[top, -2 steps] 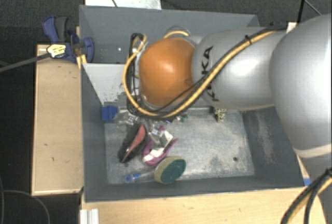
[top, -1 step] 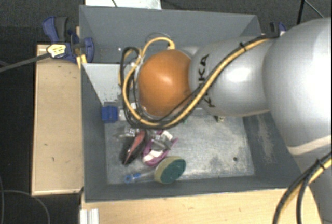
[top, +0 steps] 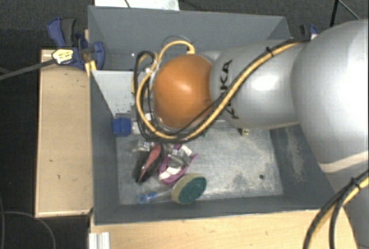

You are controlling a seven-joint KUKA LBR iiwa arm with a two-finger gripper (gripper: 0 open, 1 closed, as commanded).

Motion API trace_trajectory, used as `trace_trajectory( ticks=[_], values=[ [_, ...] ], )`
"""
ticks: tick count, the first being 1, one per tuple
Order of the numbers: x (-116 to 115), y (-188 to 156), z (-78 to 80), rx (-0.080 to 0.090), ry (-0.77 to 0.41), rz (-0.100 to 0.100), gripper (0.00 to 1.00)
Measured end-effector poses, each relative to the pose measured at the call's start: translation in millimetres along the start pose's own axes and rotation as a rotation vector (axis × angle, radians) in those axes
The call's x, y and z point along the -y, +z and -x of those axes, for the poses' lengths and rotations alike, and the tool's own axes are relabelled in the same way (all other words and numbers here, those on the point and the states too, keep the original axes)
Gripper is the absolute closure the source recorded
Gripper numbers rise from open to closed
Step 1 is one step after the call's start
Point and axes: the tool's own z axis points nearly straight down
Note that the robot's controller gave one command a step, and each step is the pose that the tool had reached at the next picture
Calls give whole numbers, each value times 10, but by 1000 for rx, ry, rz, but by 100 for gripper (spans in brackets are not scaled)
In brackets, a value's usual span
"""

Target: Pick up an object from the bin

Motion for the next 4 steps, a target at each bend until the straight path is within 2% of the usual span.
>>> trace_trajectory(
  ticks=[1,2,4],
  values=[
    [11,-30,-6,-6,5,1,100],
    [27,-659,11,1,18,-5,100],
    [45,-1259,33,-1,45,-2,100]
  ],
)
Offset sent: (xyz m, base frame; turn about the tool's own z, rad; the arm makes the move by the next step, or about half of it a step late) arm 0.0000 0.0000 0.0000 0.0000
